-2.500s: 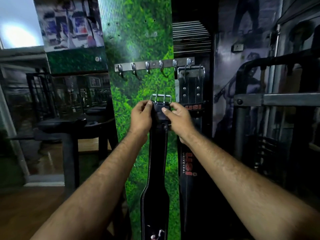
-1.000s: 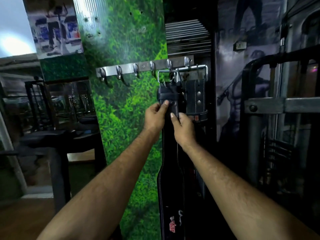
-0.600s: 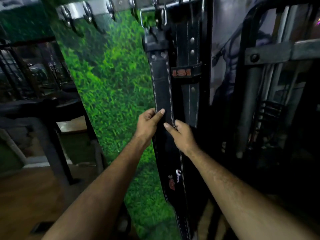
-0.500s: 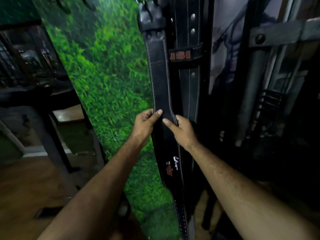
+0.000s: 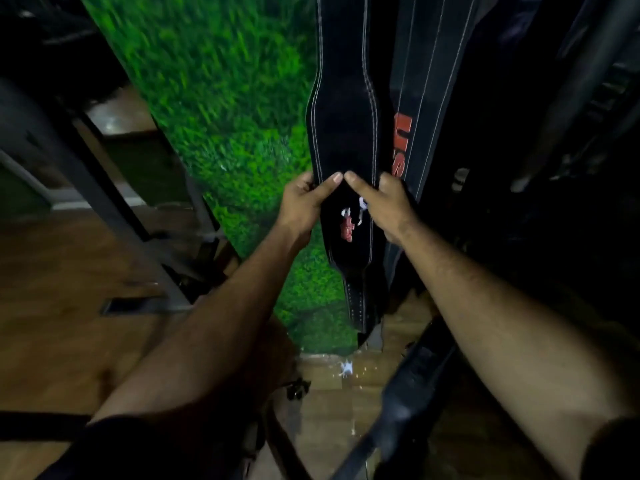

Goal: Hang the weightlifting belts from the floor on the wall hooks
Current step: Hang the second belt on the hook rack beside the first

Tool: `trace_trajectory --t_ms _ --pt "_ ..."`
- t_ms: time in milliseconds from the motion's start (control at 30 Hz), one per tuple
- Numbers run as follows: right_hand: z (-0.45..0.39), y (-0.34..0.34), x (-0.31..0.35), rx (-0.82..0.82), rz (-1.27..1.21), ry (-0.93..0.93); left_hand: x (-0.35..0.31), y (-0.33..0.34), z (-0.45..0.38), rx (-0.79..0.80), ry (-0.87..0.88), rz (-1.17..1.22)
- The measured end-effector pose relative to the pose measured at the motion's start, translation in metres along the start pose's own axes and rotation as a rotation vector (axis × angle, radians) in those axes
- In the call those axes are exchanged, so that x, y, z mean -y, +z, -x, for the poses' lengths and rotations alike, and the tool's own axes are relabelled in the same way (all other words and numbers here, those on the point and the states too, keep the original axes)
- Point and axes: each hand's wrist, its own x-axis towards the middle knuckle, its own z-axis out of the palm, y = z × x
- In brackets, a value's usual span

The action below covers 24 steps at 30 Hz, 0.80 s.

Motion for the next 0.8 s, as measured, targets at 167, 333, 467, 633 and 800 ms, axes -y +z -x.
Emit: trace_trajectory --t_ms 167,333,467,633,800 --pt "0.018 0.001 -0.04 0.02 0.074 0.092 0.039 -0.013 0.016 -0.029 -0.105 -0.057" --pt "0.046 0.005 -0.08 -0.037 0.089 0.195 0.069 -0.02 0.042 -0.115 -0.179 -0.159" --pt "0.073 0.01 -0.108 -0.245 0.06 0.368 0.103 -0.037 0.067 -0.233 -0.266 -0.222" --pt "0.132 0.016 -0.155 -0.412 0.15 0.554 0.146 -0.058 0.111 -0.258 -0.41 -0.234" --pt "0.201 0.04 -0.211 -0.278 0.326 0.7 0.2 -0.077 0.16 -0.191 -0.556 -0.244"
